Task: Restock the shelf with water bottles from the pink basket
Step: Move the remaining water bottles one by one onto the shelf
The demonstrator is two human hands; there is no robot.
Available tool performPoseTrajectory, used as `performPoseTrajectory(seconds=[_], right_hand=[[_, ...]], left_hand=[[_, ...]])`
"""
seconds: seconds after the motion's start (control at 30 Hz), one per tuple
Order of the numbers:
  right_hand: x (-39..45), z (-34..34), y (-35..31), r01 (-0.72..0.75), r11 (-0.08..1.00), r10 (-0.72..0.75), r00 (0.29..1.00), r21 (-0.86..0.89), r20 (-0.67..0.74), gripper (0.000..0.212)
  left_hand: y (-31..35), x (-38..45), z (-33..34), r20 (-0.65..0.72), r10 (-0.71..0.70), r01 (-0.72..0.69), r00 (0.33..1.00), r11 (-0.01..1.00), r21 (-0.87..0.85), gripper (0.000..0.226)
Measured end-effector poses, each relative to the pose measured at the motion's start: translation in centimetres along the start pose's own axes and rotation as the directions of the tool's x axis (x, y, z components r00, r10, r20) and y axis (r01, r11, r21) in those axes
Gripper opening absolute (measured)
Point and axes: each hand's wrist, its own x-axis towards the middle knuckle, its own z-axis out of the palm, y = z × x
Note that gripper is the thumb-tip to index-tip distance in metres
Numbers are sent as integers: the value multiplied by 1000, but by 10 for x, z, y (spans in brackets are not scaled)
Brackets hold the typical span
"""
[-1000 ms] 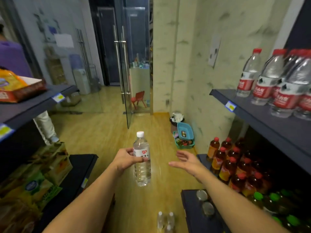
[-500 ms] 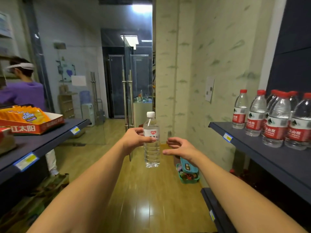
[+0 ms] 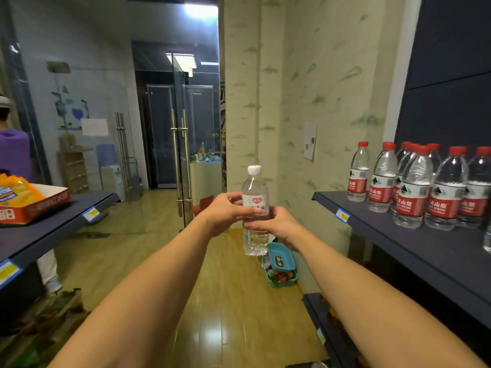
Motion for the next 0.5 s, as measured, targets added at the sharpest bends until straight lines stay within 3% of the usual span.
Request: performPoseTrajectory(seconds=[0.07, 0.17, 0.43, 0.5], right_hand=[[0, -9, 4, -22, 1000, 22, 999, -1, -29, 58], [-4, -25, 7, -30, 1000, 30, 996, 1, -86, 73], [-37, -101, -15, -14, 999, -2, 949, -49, -314, 55], [-53, -129, -24, -16, 997, -14, 925, -76, -380, 59]], left_hand=[[2, 5, 8, 47, 5, -6, 999, 1000, 18, 37], [4, 13, 20, 88, 24, -24, 996, 1000, 7, 41], [26, 57, 83, 210, 86, -52, 974, 985, -162, 24], [33, 69, 106, 249, 115, -67, 962, 979, -194, 37]])
